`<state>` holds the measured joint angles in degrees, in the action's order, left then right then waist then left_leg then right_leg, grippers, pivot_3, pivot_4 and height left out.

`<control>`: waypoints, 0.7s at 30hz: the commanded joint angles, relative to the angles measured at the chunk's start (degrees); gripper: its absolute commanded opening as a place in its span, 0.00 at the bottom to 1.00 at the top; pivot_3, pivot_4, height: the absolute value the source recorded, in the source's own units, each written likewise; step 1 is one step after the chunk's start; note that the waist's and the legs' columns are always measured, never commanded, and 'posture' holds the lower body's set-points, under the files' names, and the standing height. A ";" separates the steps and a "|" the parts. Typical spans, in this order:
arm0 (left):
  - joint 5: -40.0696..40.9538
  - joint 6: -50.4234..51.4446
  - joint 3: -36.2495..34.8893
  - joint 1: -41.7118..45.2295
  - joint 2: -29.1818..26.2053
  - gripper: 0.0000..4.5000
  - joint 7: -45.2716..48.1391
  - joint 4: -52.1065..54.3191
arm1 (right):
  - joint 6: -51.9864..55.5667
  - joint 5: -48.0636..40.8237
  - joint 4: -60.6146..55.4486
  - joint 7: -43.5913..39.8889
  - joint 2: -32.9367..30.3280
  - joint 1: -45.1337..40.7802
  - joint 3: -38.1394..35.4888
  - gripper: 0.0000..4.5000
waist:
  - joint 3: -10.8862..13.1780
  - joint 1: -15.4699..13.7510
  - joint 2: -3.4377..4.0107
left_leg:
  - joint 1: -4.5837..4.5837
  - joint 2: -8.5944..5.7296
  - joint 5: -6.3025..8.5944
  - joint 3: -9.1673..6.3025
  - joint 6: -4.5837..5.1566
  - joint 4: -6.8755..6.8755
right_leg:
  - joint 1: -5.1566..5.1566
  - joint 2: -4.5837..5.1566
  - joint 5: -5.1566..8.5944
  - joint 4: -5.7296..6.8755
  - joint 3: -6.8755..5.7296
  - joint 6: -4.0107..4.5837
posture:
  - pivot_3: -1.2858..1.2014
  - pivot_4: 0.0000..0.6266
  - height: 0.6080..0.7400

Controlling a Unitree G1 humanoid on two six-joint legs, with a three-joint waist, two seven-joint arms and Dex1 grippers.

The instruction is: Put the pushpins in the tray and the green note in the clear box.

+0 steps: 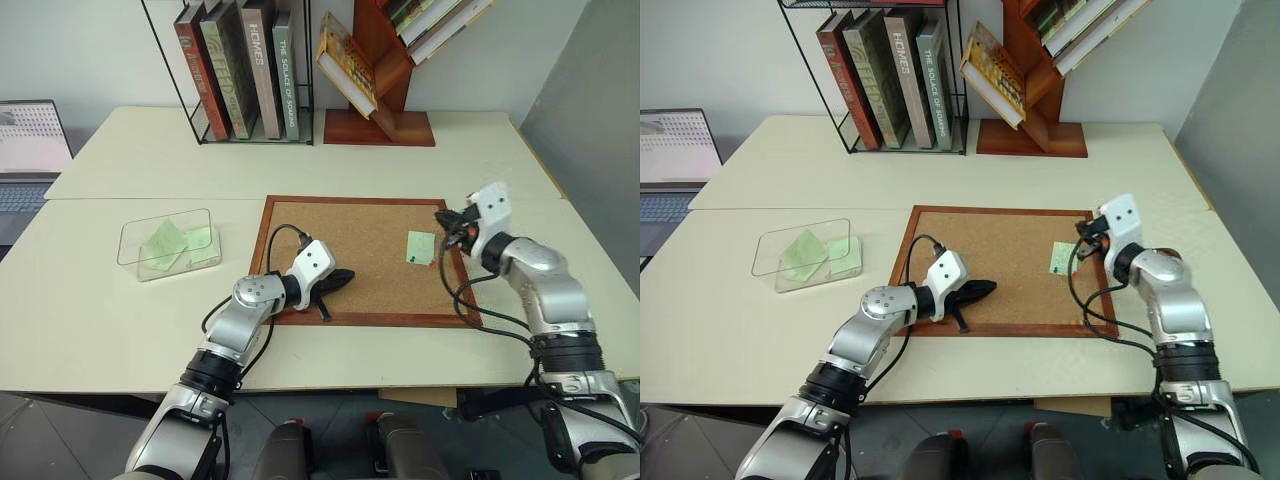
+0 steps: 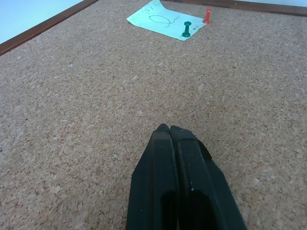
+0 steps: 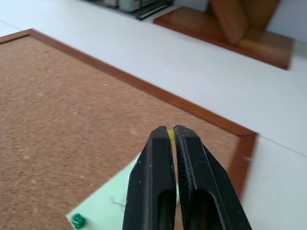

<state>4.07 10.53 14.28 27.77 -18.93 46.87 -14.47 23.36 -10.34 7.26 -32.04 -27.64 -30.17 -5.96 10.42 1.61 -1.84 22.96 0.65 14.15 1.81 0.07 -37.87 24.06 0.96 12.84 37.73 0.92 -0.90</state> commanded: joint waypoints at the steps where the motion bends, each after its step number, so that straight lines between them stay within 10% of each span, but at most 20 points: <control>1: -1.01 0.31 0.69 -0.87 -0.79 0.00 0.76 -1.36 | 3.08 -2.40 -6.48 1.66 -2.75 2.28 -5.52 0.00 | 0.00 0.05 0.00 | -0.01 0.01 0.00 0.02 0.00 0.00 | 0.00 0.00 0.00 0.00 0.01 0.00 | 0.52 0.24 1.00; 21: -1.55 -2.99 0.23 2.58 -0.76 0.00 1.37 -6.44 | 7.55 0.61 -0.27 7.80 -9.87 11.49 -11.66 0.00 | -0.05 0.08 0.08 | -0.05 0.02 -0.01 0.05 0.01 -0.03 | -0.02 -0.17 -0.02 0.02 0.02 -0.05 | 0.52 0.24 1.00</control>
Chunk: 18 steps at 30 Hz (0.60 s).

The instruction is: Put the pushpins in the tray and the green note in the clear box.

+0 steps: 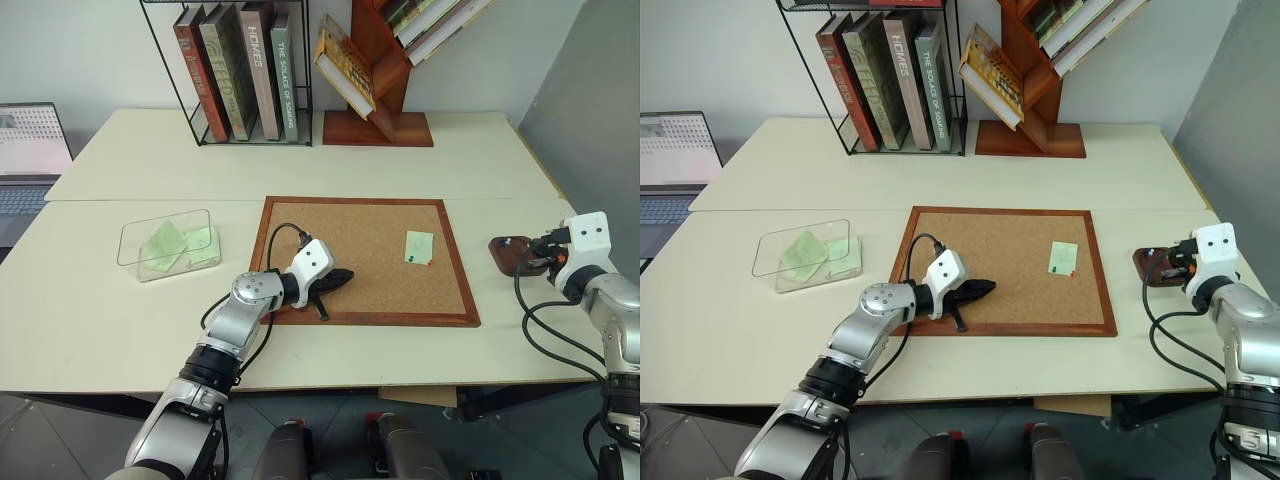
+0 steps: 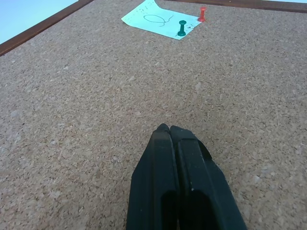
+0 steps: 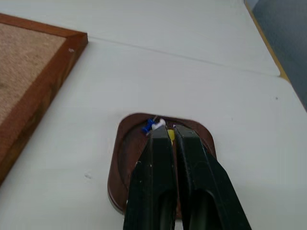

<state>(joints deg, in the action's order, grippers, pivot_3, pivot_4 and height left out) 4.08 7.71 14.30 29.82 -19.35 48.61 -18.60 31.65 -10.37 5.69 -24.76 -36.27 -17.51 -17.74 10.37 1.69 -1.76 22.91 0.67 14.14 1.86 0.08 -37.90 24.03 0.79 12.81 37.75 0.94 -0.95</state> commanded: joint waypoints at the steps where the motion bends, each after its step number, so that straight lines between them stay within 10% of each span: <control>1: -1.68 -0.42 0.29 0.85 -0.27 0.00 -0.36 -2.69 | -0.98 0.98 2.48 0.67 -1.12 -1.65 0.45 0.00 | 0.00 0.00 0.00 | 0.00 0.00 0.00 0.00 0.00 -0.02 | 0.00 -0.01 -0.01 0.00 0.00 -0.01 | 0.52 0.24 1.00; 4: -1.77 -0.92 0.29 1.61 -0.05 0.00 -0.37 -3.56 | -2.06 1.54 5.28 1.20 -0.63 -2.97 1.24 0.00 | -0.01 0.01 0.02 | 0.00 0.00 -0.01 0.01 0.02 -0.03 | -0.01 -0.08 -0.02 0.00 0.00 -0.03 | 0.52 0.24 1.00; 18: -1.94 -1.62 0.20 1.78 0.23 0.00 -0.48 -4.41 | -2.25 -5.13 -0.73 -2.60 -0.34 -3.99 -2.08 0.69 | -0.02 -0.04 0.05 | 0.03 -0.02 -0.03 0.01 0.04 -0.02 | 0.01 -0.13 -0.04 -0.02 0.05 -0.06 | 0.52 0.24 1.00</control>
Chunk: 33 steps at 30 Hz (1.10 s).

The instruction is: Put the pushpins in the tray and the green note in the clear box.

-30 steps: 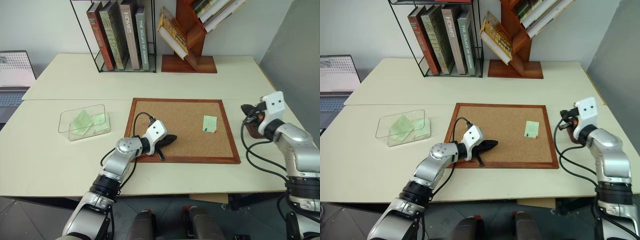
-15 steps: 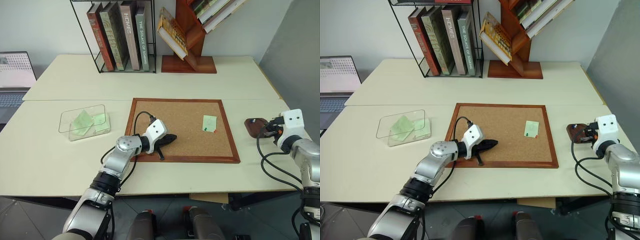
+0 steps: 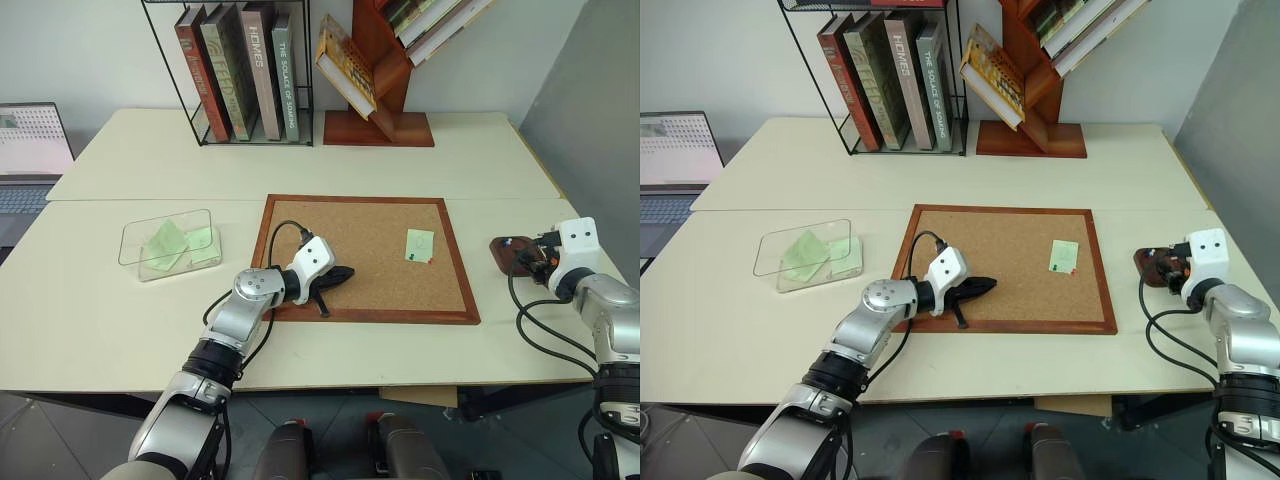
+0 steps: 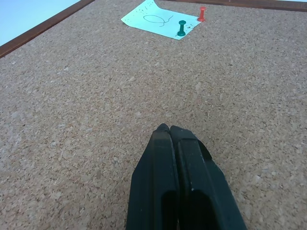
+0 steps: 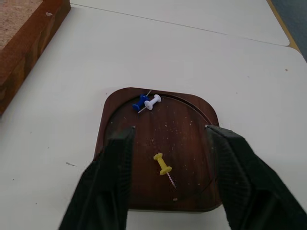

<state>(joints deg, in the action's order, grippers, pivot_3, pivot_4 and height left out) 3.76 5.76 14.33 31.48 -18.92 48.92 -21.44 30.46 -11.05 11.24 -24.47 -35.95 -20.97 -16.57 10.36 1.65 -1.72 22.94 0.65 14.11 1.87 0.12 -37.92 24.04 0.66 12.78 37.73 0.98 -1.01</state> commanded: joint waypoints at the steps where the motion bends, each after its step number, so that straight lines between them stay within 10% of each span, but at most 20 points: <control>1: -1.61 0.29 0.15 0.13 -0.20 0.00 -0.77 -1.65 | -0.66 -6.40 -8.54 -4.96 -0.55 0.23 -3.36 0.69 | -0.01 0.00 0.01 | -0.01 0.00 0.00 0.00 0.00 0.00 | 0.00 0.00 0.00 0.00 0.00 0.00 | 0.52 0.24 1.00; 10: -1.71 -0.26 0.16 0.85 -0.19 0.00 -0.52 -2.81 | -2.22 -8.31 -20.30 -11.96 2.77 6.67 6.76 0.69 | -0.01 0.00 0.01 | -0.02 0.04 0.00 -0.08 0.00 0.00 | -0.04 -0.04 0.00 -0.02 -0.03 0.00 | 0.52 0.24 1.00; 26: -1.90 -0.58 0.10 0.84 -0.80 0.00 -0.42 -2.55 | -9.54 -1.62 -8.21 -9.07 9.77 1.19 14.97 0.69 | -0.01 0.00 0.01 | 0.00 0.03 0.00 -0.05 0.01 0.00 | -0.01 -0.04 0.00 -0.03 -0.05 0.00 | 0.52 0.24 1.00; 33: -2.06 -0.60 -0.10 0.68 -1.31 0.00 -0.19 -2.21 | -10.93 -0.11 -4.28 -8.11 11.20 -0.05 15.53 0.39 | -0.01 0.02 0.01 | 0.00 0.03 0.00 -0.05 0.01 0.01 | 0.00 -0.04 0.00 -0.02 -0.04 0.00 | 0.52 0.24 1.00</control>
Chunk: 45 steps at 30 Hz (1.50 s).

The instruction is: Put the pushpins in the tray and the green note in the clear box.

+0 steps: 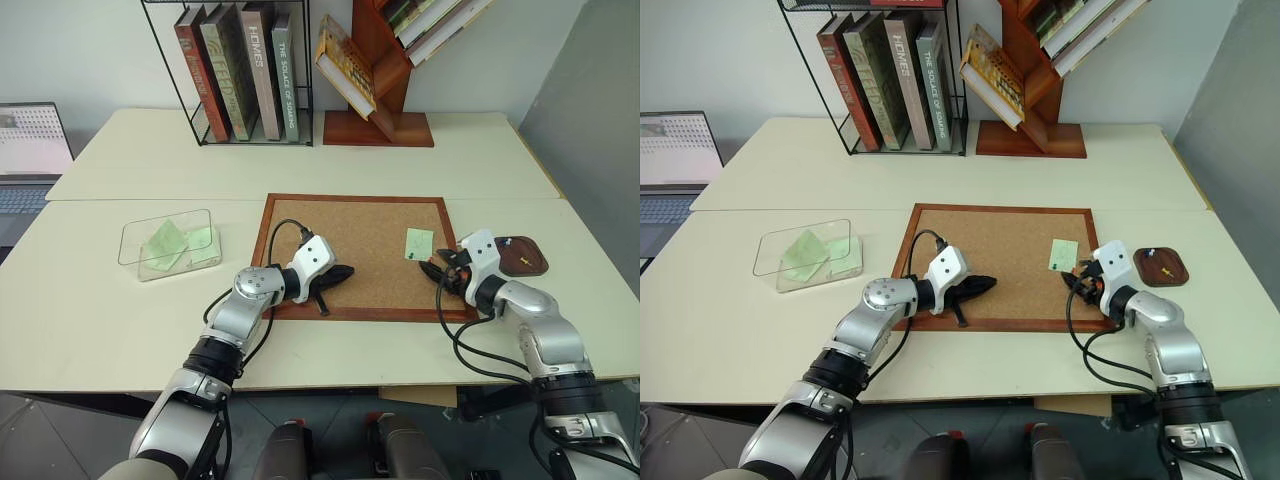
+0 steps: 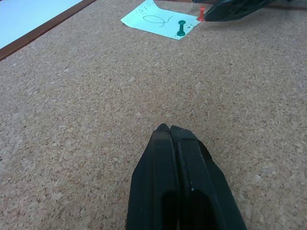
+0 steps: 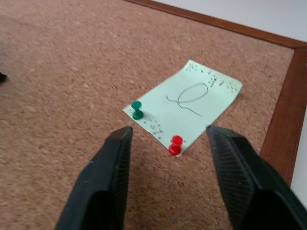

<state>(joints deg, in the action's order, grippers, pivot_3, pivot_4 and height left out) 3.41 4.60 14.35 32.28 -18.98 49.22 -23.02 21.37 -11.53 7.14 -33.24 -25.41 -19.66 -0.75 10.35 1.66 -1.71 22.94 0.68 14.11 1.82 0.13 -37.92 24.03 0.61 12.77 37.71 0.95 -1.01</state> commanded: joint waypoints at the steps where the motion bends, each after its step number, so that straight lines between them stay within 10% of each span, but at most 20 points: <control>1: -1.73 0.60 -0.11 -0.15 -1.30 0.00 -0.45 -0.54 | -1.82 0.42 0.02 0.79 0.90 -1.41 -0.33 0.35 | 0.00 0.03 0.00 | 0.00 0.00 0.00 0.00 0.00 0.00 | 0.00 0.00 0.00 0.00 0.00 0.00 | 0.52 0.24 1.00; 9: -1.86 0.86 -0.14 -0.51 -1.44 0.00 -0.34 0.14 | -1.91 0.30 -1.02 0.49 1.50 -0.83 -0.47 0.01 | 0.00 0.13 0.00 | -0.01 0.03 0.00 0.00 0.00 0.00 | 0.01 0.00 0.00 0.01 0.00 0.00 | 0.52 0.24 1.00; 45: -2.19 0.58 -0.02 -0.58 -1.46 0.00 -0.46 -0.48 | 6.86 -6.55 -9.09 5.29 -7.29 4.20 -16.35 0.01 | 0.00 0.06 0.00 | 0.00 0.03 0.00 0.01 0.00 0.05 | 0.02 0.19 0.01 -0.03 -0.01 0.01 | 0.52 0.24 1.00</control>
<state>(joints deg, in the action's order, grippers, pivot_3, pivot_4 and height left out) 2.60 4.59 14.36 32.13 -19.84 49.34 -22.30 26.87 -18.92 -2.31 -30.06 -30.61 -15.85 -13.35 10.35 1.72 -1.71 22.94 0.71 14.11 1.84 0.13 -37.87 24.05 0.81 12.78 37.68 0.94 -1.00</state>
